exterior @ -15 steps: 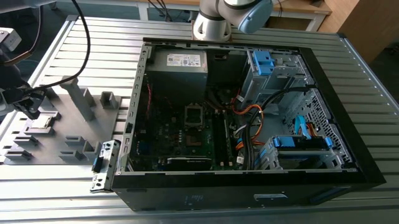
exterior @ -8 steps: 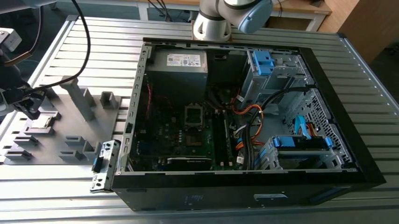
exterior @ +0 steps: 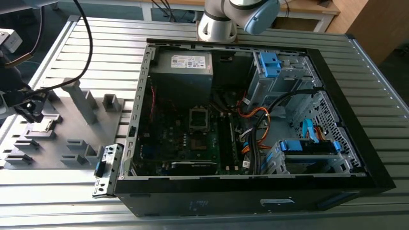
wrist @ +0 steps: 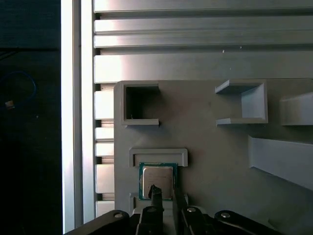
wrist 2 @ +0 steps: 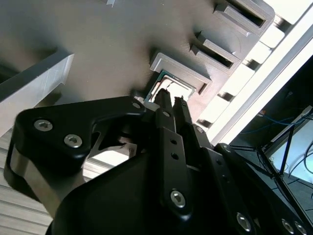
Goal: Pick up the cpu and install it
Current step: 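Pick up the cpu and move it towards the insertion slot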
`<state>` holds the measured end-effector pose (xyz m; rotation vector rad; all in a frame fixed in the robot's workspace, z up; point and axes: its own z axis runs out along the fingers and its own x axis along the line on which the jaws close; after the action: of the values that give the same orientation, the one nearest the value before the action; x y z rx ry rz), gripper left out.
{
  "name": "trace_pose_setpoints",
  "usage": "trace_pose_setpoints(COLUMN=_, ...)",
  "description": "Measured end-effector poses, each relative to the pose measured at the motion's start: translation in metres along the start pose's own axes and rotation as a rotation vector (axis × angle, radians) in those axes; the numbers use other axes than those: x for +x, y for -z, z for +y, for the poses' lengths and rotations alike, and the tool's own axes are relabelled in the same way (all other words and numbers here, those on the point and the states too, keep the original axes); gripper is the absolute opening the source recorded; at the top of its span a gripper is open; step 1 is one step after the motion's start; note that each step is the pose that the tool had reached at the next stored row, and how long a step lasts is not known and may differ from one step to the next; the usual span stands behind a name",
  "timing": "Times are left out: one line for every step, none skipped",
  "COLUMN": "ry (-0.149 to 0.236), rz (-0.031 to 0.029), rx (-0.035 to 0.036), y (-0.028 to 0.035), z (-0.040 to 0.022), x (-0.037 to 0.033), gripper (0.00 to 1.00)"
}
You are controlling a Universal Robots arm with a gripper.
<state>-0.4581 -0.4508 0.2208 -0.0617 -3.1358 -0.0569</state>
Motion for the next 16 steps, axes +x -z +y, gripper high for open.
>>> trace_pose_setpoints(ry=0.0, rz=-0.0001, rx=0.0, y=0.0, z=0.0, x=0.0, gripper=0.23)
trace_pose_setpoints(ry=0.0, rz=-0.0001, rx=-0.0001, y=-0.0001, z=0.0, x=0.0, gripper=0.29)
trace_pose_setpoints(ry=0.0, rz=-0.0001, rx=-0.0001, y=-0.0001, z=0.0, x=0.0001, gripper=0.29)
trace_pose_setpoints(ry=0.0, rz=-0.0001, rx=0.0, y=0.0, z=0.0, x=0.0002, gripper=0.35)
trace_pose_setpoints(ry=0.0, rz=0.0, rx=0.0, y=0.0, z=0.0, x=0.0003, gripper=0.41)
trace_pose_setpoints(ry=0.0, rz=-0.0001, rx=0.0, y=0.0, z=0.0, x=0.0003, gripper=0.41)
trace_pose_setpoints(ry=0.0, rz=0.0, rx=0.0, y=0.0, z=0.0, x=0.0004, gripper=0.53)
trace_pose_setpoints(ry=0.0, rz=0.0, rx=0.0, y=0.0, z=0.0, x=0.0004, gripper=0.53)
trace_pose_setpoints(ry=0.0, rz=0.0, rx=0.0, y=0.0, z=0.0, x=0.0004, gripper=0.58)
trace_pose_setpoints(ry=0.0, rz=0.0, rx=0.0, y=0.0, z=0.0, x=0.0004, gripper=0.58)
trace_pose_setpoints(ry=0.0, rz=0.0, rx=0.0, y=0.0, z=0.0, x=0.0005, gripper=0.64)
trace_pose_setpoints(ry=0.0, rz=0.0, rx=0.0, y=0.0, z=0.0, x=0.0005, gripper=0.64)
trace_pose_setpoints(ry=0.0, rz=0.0, rx=0.0, y=0.0, z=0.0, x=0.0005, gripper=0.71)
trace_pose_setpoints(ry=0.0, rz=-0.0001, rx=-0.0001, y=-0.0003, z=-0.0001, x=0.0005, gripper=0.71)
trace_pose_setpoints(ry=0.0, rz=-0.0003, rx=-0.0002, y=-0.0013, z=-0.0001, x=0.0005, gripper=0.71)
trace_pose_setpoints(ry=0.0, rz=-0.0001, rx=0.0, y=-0.0024, z=-0.0001, x=0.0005, gripper=0.71)
